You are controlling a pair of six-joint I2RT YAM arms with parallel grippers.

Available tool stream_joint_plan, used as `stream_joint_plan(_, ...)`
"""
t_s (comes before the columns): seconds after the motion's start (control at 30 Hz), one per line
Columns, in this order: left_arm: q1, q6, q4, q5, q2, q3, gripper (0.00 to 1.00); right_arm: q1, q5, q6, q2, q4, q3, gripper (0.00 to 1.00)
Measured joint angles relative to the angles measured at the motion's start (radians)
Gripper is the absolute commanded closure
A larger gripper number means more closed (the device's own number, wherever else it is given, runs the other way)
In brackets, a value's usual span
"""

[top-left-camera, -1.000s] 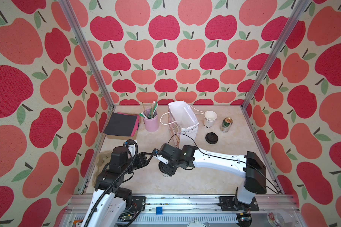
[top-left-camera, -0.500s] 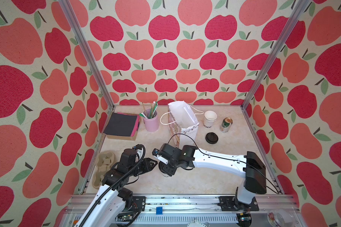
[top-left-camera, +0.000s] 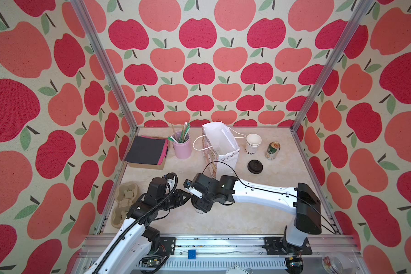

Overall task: Pack the takeout coffee
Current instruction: 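Grasp the lidded white cup with the left gripper while right gripper holds lid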

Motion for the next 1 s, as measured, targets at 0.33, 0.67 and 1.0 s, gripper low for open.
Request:
stream_joint_plan(0.33, -0.029, 0.007, -0.003, -0.010, 0.044, -0.003, 0.85, 0.000, 0.000, 0.000, 0.000, 0.002, -0.002, 0.33)
stream_joint_plan(0.67, -0.046, 0.023, -0.010, -0.044, 0.048, 0.004, 0.86, 0.000, 0.000, 0.001, -0.006, 0.017, -0.015, 0.33)
stream_joint_plan(1.0, -0.065, 0.011, -0.027, -0.082, 0.081, 0.030, 0.86, 0.000, -0.001, 0.013, -0.018, 0.051, -0.039, 0.33)
